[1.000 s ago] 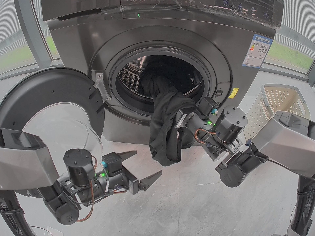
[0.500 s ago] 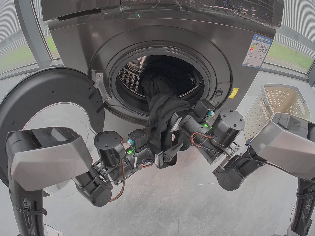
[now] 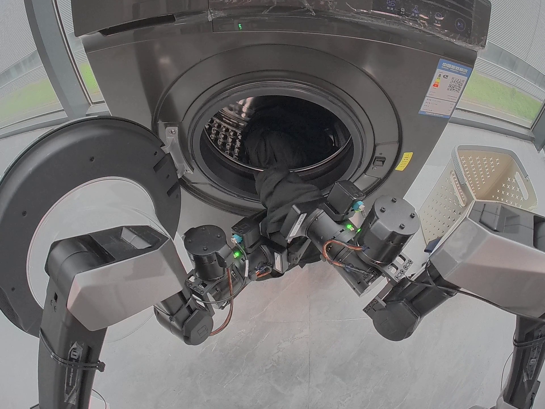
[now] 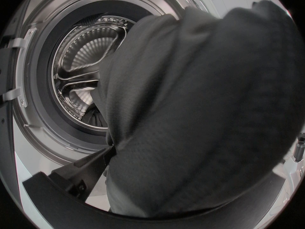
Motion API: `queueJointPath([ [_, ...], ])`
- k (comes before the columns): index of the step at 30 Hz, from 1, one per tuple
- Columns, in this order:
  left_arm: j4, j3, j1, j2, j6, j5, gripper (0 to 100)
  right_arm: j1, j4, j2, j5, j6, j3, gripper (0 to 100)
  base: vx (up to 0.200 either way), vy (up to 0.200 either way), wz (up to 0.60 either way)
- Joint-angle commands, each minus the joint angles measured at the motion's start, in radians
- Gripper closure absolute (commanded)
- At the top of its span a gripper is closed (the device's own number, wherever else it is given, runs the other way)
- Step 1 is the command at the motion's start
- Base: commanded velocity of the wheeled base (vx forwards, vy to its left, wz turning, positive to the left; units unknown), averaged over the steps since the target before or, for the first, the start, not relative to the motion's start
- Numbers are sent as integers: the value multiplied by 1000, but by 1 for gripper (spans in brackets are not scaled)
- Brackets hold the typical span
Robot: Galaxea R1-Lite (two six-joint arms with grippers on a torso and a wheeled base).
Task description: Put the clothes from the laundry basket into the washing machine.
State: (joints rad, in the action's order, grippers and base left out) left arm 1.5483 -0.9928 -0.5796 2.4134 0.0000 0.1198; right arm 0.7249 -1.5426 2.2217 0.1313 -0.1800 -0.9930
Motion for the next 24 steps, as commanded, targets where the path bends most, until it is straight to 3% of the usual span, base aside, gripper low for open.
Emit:
queueJointPath([
  [1, 1, -23, 10, 27, -3, -5, 100, 5, -1, -16, 1, -3, 17, 100, 0, 0, 0],
  [8, 1, -32, 14, 29, -18, -26, 100, 1, -1, -34, 1, -6, 37, 100, 0, 0, 0],
  [15, 3, -30, 63, -16, -26, -46, 100, -73, -1, -86, -2, -12, 88, 100, 0, 0, 0],
  [24, 3, 22, 63, -111, -49, -52, 100, -93, -1, -74, -2, -15, 128, 100, 0, 0, 0],
])
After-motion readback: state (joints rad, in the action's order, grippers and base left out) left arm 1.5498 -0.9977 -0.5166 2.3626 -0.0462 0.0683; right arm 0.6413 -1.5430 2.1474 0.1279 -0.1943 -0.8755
